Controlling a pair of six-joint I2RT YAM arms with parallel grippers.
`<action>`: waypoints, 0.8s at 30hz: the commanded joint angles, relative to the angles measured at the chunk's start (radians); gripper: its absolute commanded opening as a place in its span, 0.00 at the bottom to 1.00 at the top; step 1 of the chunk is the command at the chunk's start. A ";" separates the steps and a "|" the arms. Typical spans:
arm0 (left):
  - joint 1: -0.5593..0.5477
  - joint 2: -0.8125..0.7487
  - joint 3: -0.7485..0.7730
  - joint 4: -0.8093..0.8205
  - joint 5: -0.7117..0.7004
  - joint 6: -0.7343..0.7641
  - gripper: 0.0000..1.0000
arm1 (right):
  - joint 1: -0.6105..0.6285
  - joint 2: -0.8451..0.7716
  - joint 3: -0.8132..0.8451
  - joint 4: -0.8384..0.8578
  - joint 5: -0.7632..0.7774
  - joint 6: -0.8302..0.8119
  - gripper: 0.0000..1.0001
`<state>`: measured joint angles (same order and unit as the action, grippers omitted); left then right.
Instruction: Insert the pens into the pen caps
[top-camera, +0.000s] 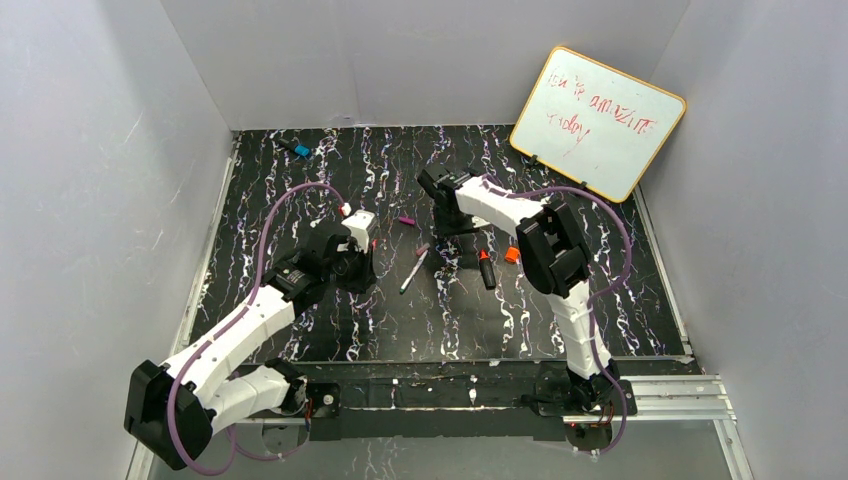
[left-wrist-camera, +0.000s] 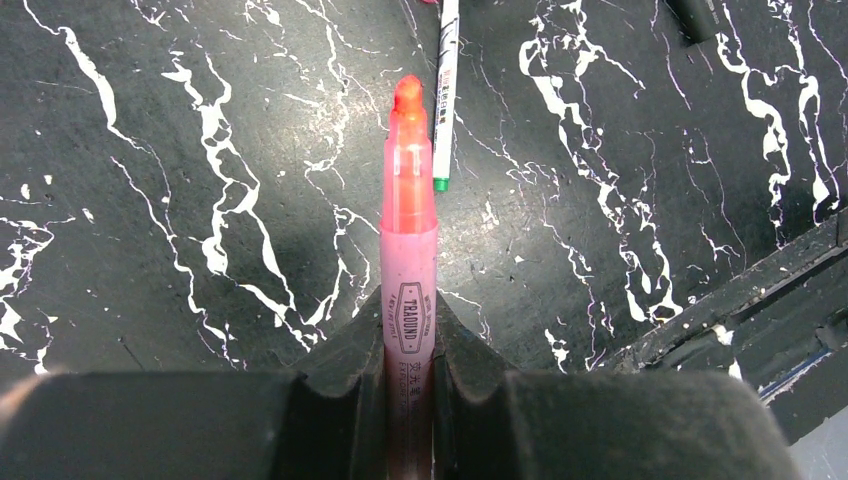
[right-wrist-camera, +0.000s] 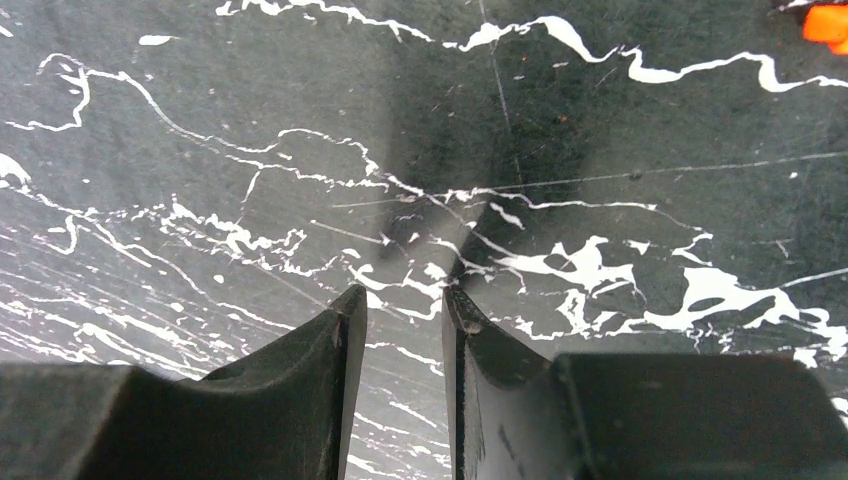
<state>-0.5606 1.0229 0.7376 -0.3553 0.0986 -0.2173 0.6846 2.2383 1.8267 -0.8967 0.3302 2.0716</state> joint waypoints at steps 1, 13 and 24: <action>-0.005 -0.024 0.018 -0.024 -0.031 0.003 0.00 | 0.008 -0.031 -0.061 0.022 -0.002 0.619 0.42; -0.005 -0.032 0.020 -0.027 -0.082 -0.003 0.00 | 0.010 -0.173 0.030 -0.051 0.251 0.344 0.42; -0.005 -0.043 0.030 -0.021 -0.136 -0.005 0.00 | 0.006 -0.502 -0.271 0.265 0.003 -0.779 0.50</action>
<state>-0.5606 1.0092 0.7376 -0.3676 0.0067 -0.2203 0.6914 1.7710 1.6417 -0.6201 0.4778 1.5734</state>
